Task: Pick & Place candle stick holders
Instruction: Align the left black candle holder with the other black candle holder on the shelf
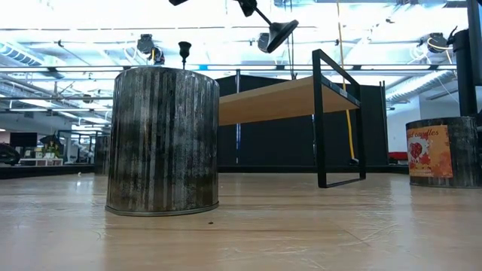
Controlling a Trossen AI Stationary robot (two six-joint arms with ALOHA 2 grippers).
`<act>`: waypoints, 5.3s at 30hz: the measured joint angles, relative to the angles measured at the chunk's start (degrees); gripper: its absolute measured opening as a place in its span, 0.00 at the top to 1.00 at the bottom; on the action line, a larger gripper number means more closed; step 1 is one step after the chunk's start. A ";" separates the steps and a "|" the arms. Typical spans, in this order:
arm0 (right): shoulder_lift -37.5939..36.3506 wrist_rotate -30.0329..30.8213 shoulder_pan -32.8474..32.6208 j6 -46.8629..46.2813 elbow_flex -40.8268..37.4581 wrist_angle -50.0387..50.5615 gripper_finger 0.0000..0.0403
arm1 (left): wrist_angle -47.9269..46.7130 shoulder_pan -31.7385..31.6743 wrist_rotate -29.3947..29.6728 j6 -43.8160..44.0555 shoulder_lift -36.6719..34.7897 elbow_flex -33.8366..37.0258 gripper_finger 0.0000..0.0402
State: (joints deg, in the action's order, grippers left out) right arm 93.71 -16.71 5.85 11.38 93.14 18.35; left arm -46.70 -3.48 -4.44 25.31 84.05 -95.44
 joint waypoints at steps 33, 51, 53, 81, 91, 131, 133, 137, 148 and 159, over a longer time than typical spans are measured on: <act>-0.04 0.43 6.44 -1.54 0.11 -5.12 0.97 | -11.41 -2.16 5.37 2.65 -6.57 0.09 0.48; 3.40 0.05 18.08 -11.00 -5.60 -40.45 0.97 | -28.59 8.41 30.44 16.09 -9.21 0.76 0.48; 4.90 -0.04 18.78 -12.63 -6.05 -43.25 0.97 | -29.86 9.76 34.23 19.30 -10.18 2.03 0.48; 21.78 6.28 23.18 -18.91 -6.08 -67.56 0.97 | -19.69 15.22 44.04 32.41 -24.90 25.20 0.48; 21.75 8.11 23.13 -15.15 -6.08 -67.68 0.97 | -19.71 14.26 45.46 32.38 -25.00 25.20 0.48; 28.41 5.93 23.41 -14.96 -5.55 -73.91 0.90 | -19.67 12.75 44.51 31.42 -24.90 25.20 0.48; 28.41 5.90 23.39 -15.08 -5.55 -73.86 0.90 | -19.67 12.75 44.54 31.42 -24.90 25.20 0.48; 28.41 5.92 23.39 -14.96 -5.56 -73.80 0.90 | -19.67 12.75 44.54 31.42 -24.90 25.20 0.48; 28.41 3.06 23.19 -14.78 -5.57 -74.32 0.78 | -19.65 12.75 44.51 30.72 -24.87 25.20 0.48; 28.41 3.06 22.88 -14.75 -5.57 -74.28 0.68 | -19.65 12.75 44.45 30.32 -24.87 25.20 0.48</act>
State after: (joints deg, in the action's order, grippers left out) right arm 122.13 -13.65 28.72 -3.38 87.57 -55.93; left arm -66.35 9.28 40.01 55.64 59.18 -70.24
